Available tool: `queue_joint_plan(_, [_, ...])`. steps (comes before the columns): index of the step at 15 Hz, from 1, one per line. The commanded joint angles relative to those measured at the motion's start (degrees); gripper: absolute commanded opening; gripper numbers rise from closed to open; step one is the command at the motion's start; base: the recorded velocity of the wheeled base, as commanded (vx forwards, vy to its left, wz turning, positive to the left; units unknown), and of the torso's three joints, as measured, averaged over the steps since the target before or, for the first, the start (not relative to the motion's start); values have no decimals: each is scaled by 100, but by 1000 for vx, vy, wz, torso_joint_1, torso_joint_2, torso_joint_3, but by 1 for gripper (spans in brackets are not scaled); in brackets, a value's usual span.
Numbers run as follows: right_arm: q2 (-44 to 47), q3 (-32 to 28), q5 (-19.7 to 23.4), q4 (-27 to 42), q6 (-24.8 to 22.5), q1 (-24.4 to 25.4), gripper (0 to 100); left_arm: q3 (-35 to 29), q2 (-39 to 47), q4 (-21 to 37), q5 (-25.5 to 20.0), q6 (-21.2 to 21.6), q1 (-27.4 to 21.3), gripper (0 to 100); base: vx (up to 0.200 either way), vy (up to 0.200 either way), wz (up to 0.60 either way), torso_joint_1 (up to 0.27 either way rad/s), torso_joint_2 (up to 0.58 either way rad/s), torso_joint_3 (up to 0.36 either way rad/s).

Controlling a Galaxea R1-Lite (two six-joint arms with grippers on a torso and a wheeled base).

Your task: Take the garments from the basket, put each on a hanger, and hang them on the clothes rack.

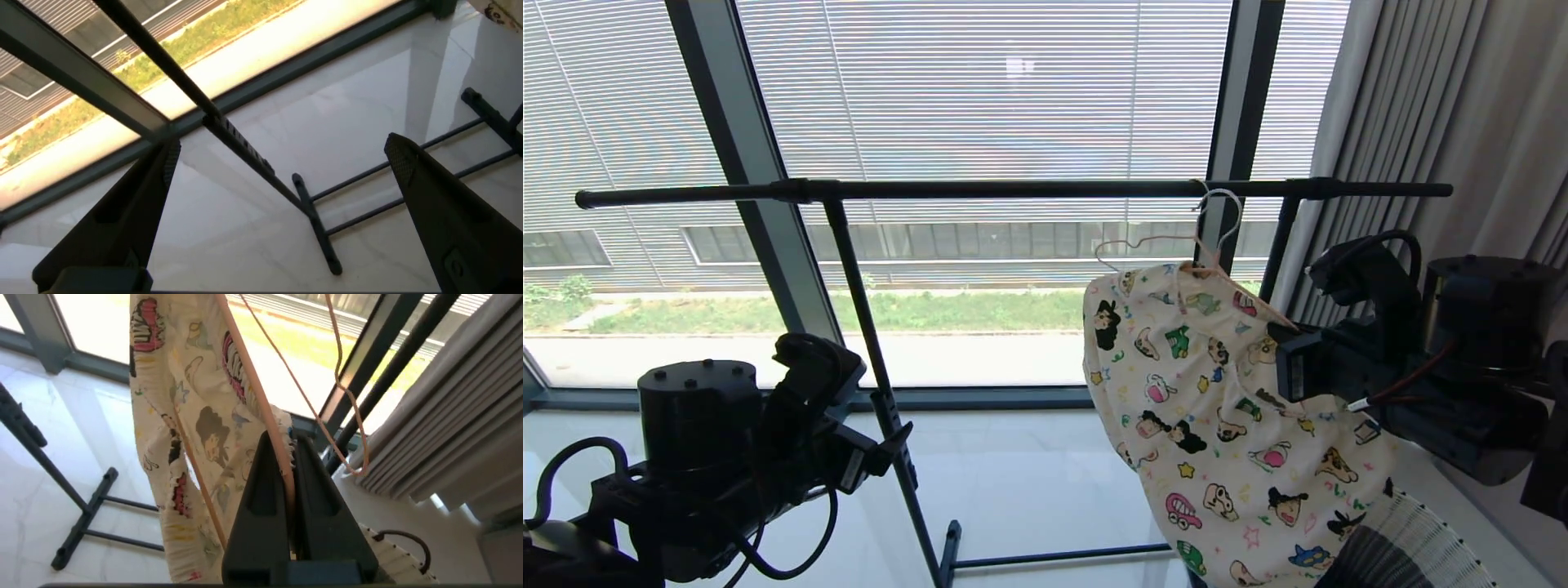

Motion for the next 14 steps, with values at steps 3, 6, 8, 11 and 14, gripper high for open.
queue_joint_plan(3, [84, -218, 1, 35, -52, 144, 0, 7, 5, -1, 6, -2, -1, 100, 200, 0, 0, 2, 2, 2])
queue_joint_plan(6, [155, -420, 1, 184, -61, 161, 0, 7, 5, -1, 6, -2, -1, 100, 200, 0, 0, 1, 4, 2])
queue_joint_plan(8, [198, -499, 1, 184, -61, 161, 0, 25, 14, -1, 6, -2, -1, 100, 200, 0, 0, 2, 0, 2])
queue_joint_plan(11, [216, -534, 1, 193, -78, 161, 0, 25, 14, -1, -3, -2, -1, 100, 67, 0, 0, 1, 1, 1])
queue_joint_plan(14, [225, -543, 1, 193, -78, 161, 0, 25, 14, -9, -3, -2, -1, 100, 0, 0, 0, 0, 0, 0])
